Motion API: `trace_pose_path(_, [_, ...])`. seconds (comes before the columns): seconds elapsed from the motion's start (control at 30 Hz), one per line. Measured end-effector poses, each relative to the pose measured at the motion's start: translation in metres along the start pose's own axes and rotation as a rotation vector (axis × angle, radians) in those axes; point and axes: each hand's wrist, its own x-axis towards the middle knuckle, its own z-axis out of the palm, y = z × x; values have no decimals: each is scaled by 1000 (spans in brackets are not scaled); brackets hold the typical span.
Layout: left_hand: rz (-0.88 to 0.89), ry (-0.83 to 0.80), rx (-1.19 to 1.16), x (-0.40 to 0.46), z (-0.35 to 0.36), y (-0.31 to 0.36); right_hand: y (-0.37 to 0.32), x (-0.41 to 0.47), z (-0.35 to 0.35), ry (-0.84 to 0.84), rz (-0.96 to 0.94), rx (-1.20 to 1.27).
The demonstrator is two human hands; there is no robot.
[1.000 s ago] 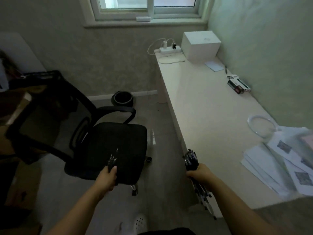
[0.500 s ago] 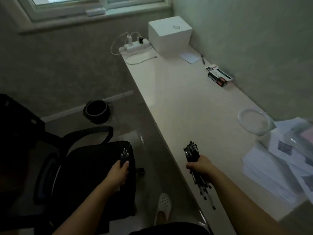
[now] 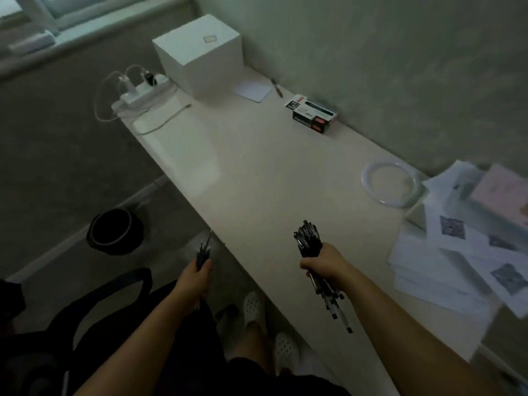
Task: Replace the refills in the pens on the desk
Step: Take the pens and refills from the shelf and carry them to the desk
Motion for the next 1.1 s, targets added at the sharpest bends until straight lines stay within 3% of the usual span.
trace_pose_path(0.23, [112, -144, 146, 44, 22, 79, -4, 23, -18, 138, 96, 99])
trace_pose_path(0.77, [276, -429, 420, 232, 5, 211, -122, 128, 39, 475, 195, 262])
trace_pose_path(0.93, [589, -321, 789, 256, 16, 209, -121, 143, 48, 613, 310, 209])
trace_pose_path(1.1, [835, -186, 903, 260, 55, 208, -115, 159, 39, 705, 321, 21])
